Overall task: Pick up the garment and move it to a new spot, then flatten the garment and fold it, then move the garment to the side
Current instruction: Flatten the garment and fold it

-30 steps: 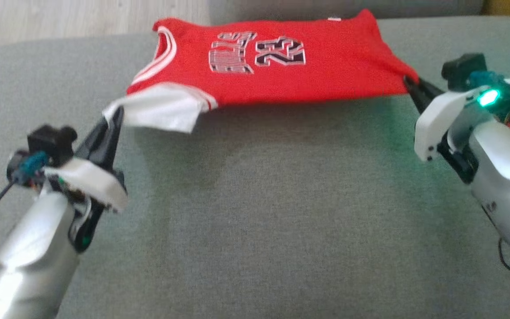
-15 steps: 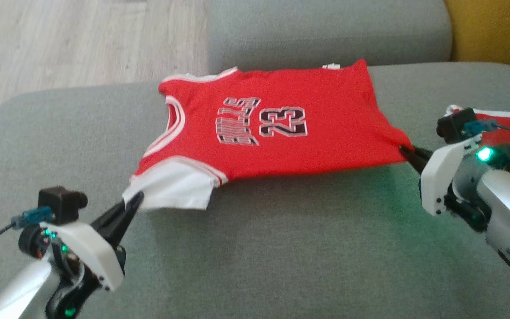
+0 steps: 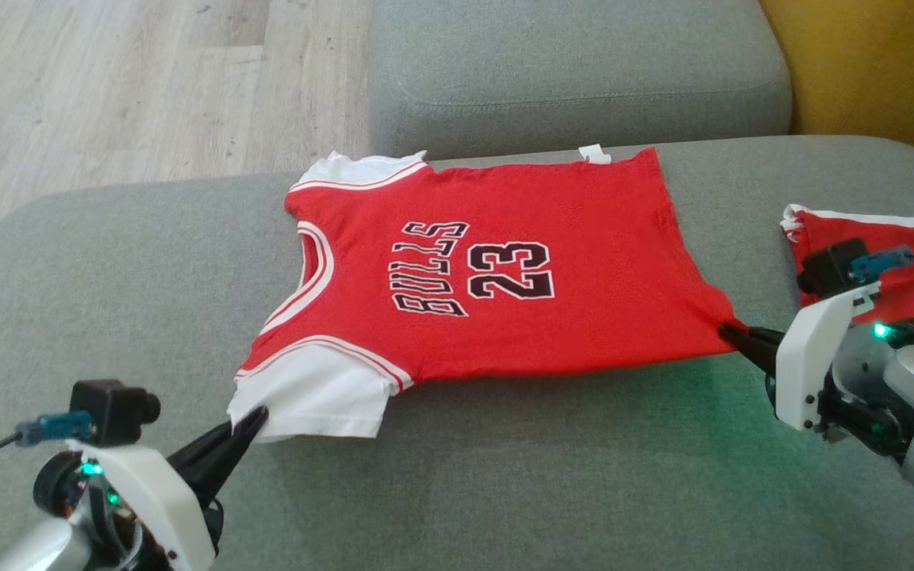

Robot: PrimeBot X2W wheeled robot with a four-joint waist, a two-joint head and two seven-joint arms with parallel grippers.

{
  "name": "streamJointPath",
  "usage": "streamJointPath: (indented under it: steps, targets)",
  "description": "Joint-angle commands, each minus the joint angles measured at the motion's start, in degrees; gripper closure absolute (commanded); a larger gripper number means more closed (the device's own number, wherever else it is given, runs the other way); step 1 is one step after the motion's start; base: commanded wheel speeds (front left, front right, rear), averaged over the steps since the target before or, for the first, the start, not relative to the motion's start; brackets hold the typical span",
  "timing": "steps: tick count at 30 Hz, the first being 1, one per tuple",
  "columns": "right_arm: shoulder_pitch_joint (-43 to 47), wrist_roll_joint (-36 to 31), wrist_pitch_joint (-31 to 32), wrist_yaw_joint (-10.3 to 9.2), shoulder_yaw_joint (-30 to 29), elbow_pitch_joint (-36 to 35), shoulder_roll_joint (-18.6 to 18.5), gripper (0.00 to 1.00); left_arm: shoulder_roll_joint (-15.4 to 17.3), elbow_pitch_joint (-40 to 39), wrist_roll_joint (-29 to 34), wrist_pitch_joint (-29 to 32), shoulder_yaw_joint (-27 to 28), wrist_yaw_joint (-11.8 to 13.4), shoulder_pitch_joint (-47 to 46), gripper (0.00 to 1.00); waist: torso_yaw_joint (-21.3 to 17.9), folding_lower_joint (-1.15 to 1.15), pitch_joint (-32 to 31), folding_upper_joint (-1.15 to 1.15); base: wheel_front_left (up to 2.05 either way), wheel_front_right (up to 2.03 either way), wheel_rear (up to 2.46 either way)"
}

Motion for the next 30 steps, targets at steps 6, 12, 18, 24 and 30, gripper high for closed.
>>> streamJointPath:
  steps: [6,12,18,24,30]
  targets:
    - [-0.74,0.47,-1.29,-0.04,-0.73,-1.25,-1.54,1.0,2.55,-1.88,1.48,-0.2,3.21,1.35,-4.84,1.0,0.13,0.0,0.87,0.0,0.0,0.0,0.0]
    - [-2.51,-0.01,-1.39,-0.04,-0.77,-0.35,-0.43,1.0,1.91,0.16,2.51,1.15,2.64,1.0,-8.01,1.0,0.12,0.0,1.91,0.0,0.0,0.0,0.0]
    - [-5.31,-0.19,-1.47,-0.04,-1.48,1.27,0.8,1.0,1.45,3.69,4.97,4.12,1.52,0.48,-13.83,1.0,0.01,0.0,4.31,0.0,0.0,0.0,0.0]
    - [-8.0,-0.75,-1.25,-0.04,-1.89,3.92,2.46,1.0,0.69,8.28,7.21,7.01,0.07,-0.38,-19.94,1.0,-0.6,0.0,6.87,0.0,0.0,0.0,0.0]
    - [-11.56,-1.56,-0.83,-0.04,-1.88,7.79,5.17,1.0,-0.19,14.82,12.0,9.68,-2.73,-1.29,-28.44,1.0,-1.36,0.0,10.18,0.0,0.0,0.0,0.0]
